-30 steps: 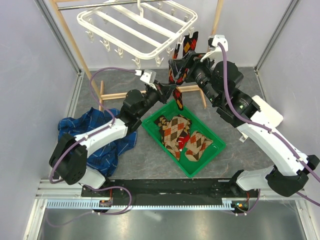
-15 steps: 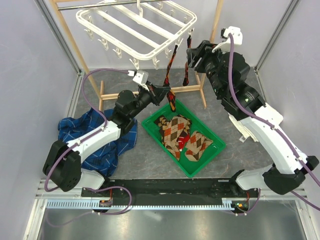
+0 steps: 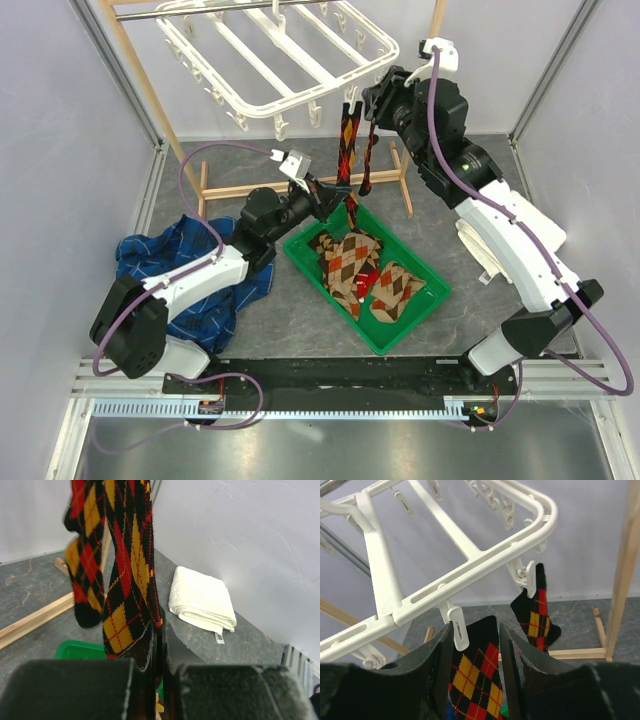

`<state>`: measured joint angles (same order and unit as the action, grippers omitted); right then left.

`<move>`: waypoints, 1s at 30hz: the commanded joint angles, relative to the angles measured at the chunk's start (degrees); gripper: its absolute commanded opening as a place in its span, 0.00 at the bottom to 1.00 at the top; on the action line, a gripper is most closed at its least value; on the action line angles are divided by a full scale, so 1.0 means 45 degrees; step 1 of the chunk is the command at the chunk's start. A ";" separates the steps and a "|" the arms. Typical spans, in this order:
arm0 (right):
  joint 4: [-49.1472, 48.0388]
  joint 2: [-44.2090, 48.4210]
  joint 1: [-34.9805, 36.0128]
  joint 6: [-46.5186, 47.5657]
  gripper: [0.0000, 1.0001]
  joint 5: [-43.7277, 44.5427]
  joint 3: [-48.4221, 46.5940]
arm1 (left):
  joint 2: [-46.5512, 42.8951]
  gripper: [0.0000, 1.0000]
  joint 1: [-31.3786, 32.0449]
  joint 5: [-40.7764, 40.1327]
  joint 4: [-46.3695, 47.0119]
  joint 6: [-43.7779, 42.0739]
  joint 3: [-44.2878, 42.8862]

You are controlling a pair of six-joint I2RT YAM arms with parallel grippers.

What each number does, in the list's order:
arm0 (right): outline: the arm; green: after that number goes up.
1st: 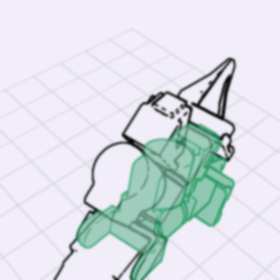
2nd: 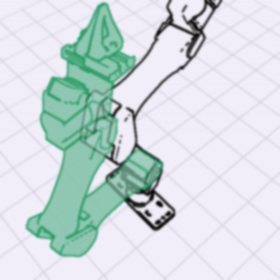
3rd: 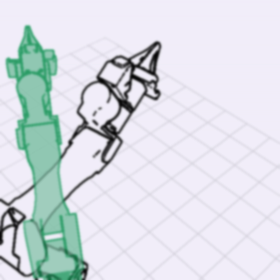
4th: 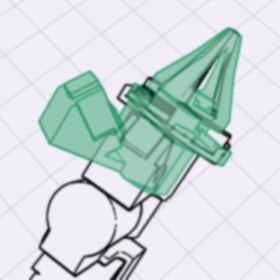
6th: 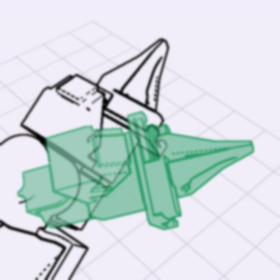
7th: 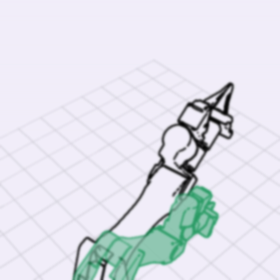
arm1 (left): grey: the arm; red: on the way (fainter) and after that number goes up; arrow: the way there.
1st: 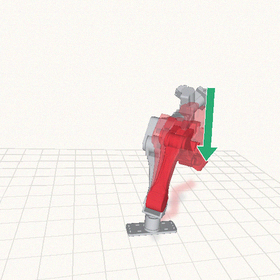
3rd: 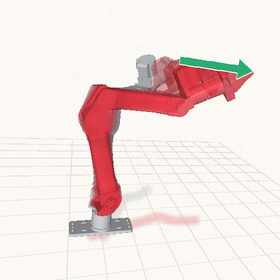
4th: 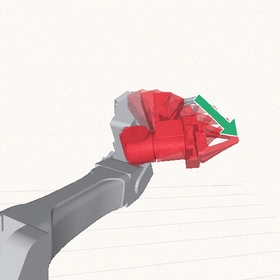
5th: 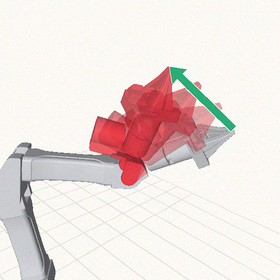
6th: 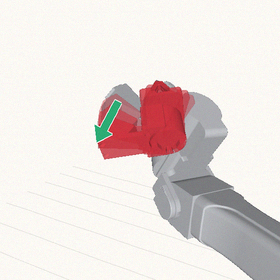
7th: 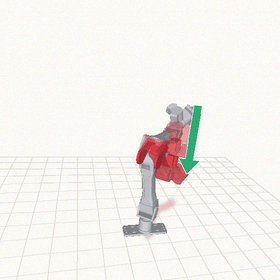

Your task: Remove the socks clipped to the hanger

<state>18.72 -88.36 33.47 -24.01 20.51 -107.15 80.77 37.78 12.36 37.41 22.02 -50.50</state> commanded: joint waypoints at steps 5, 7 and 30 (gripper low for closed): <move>-0.0136 -0.0521 0.0022 -0.0211 0.48 -0.1004 -0.0934 | -0.0118 0.02 0.0803 -0.2644 0.0613 -0.2216 -0.0086; -0.0117 -0.0580 0.0061 -0.0153 0.48 -0.0926 -0.1012 | -0.0156 0.02 0.1018 -0.3056 0.0613 -0.2780 -0.0242; -0.0098 -0.1165 0.1663 0.2191 0.61 0.2336 -0.1364 | 0.0137 0.02 0.2073 -0.4231 0.0378 -0.4581 -0.0946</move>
<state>18.98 -92.60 40.40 -16.12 28.47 -110.85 81.01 46.44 -5.50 37.32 4.32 -52.25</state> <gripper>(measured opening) 0.610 0.044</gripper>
